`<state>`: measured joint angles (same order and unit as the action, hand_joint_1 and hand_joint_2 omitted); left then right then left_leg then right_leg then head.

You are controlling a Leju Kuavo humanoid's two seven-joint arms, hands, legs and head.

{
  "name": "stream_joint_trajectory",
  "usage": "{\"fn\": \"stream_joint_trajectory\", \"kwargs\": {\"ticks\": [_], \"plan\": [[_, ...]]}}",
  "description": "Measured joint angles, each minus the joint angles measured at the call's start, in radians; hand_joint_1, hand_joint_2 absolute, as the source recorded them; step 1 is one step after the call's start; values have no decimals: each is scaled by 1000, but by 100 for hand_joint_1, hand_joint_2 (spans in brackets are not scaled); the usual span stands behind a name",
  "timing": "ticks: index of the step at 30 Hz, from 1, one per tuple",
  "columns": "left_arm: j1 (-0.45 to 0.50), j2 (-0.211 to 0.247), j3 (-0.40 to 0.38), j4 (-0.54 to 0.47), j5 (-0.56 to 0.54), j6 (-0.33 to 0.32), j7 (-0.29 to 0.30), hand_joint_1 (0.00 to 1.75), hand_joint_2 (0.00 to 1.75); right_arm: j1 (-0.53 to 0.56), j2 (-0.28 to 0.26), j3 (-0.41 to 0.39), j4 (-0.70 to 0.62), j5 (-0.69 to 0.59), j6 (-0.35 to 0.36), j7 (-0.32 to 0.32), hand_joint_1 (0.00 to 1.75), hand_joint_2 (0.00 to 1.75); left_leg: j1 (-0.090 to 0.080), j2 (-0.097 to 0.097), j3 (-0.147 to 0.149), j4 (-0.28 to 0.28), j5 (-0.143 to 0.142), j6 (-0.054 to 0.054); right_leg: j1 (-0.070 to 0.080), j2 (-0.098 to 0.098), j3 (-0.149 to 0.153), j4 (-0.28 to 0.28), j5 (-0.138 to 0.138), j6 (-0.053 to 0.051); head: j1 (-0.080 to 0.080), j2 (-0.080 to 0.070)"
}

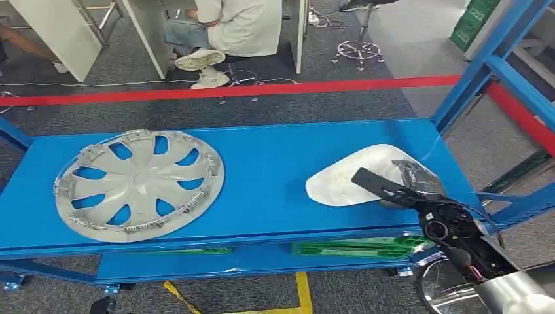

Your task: Take the parts from the cabinet and place them on the table.

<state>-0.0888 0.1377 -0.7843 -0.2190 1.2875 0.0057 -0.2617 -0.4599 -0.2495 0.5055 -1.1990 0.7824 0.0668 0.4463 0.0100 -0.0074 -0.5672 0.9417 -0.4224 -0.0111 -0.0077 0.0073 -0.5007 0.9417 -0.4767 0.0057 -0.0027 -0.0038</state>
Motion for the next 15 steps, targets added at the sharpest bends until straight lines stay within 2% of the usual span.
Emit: {"fn": "stream_joint_trajectory", "kwargs": {"ticks": [1, 2, 3, 4, 6, 7, 9, 10, 15], "plan": [[0, 0, 0, 0, -1, -1, -1, 0, 0, 1, -3, -1, 0, 0, 0, -1, 131, 175, 0, 0, 0, 0, 0, 0, 0, 0, 0, 0, 0, 0, 0, 0], [0, 0, 0, 0, -3, -2, -2, 0, 0, 2, -4, -2, 0, 0, 0, -2, 162, 175, 0, 0, 0, 0, 0, 0, 0, 0, 0, 0, 0, 0, 0, 0], [0, 0, 0, 0, -3, -3, -2, 0, 0, 4, -6, -3, 0, 1, 0, -3, 173, 175, 0, 0, 0, 0, 0, 0, 0, 0, 0, 0, 0, 0, 0, 0], [0, 0, 0, 0, -3, -4, -2, 0, 0, 7, -8, -4, 0, 2, 0, -4, 161, 175, 0, 0, 0, 0, 0, 0, 0, 0, 1, 0, 0, 0, 0, 0], [0, 0, 0, 0, -3, -5, -3, 0, 0, 10, -11, -6, 0, 7, 0, -6, 148, 175, 0, 0, 0, 0, 0, 0, 0, 0, 1, 0, 0, 0, 0, 0], [0, 0, 0, 0, -4, -5, -3, 0, 0, 11, -13, -7, 0, 8, 2, -8, 148, 175, 0, 0, 0, 0, 0, 0, 0, 0, 1, 0, 0, 0, 0, 0], [0, 0, 0, 0, -4, -5, -3, 0, 0, 12, -16, -7, 0, 10, 3, -11, 119, 175, 0, 0, 0, 0, 0, 0, 0, 0, 1, 0, 0, 0, 1, 0], [0, 0, 0, 0, -4, -5, -3, 0, 0, 12, -17, -7, 0, 11, 3, -11, 112, 175, 0, 0, 0, 0, 0, 0, 0, 0, 1, 0, 0, 0, 0, 0], [0, 0, -1, 0, -14, -8, -6, 0, 0, 12, -28, -11, -2, 11, 1, -16, 119, 175, 0, 0, 2, 0, 0, 0, 0, 0, 2, 0, 0, 0, 1, 0]]}}
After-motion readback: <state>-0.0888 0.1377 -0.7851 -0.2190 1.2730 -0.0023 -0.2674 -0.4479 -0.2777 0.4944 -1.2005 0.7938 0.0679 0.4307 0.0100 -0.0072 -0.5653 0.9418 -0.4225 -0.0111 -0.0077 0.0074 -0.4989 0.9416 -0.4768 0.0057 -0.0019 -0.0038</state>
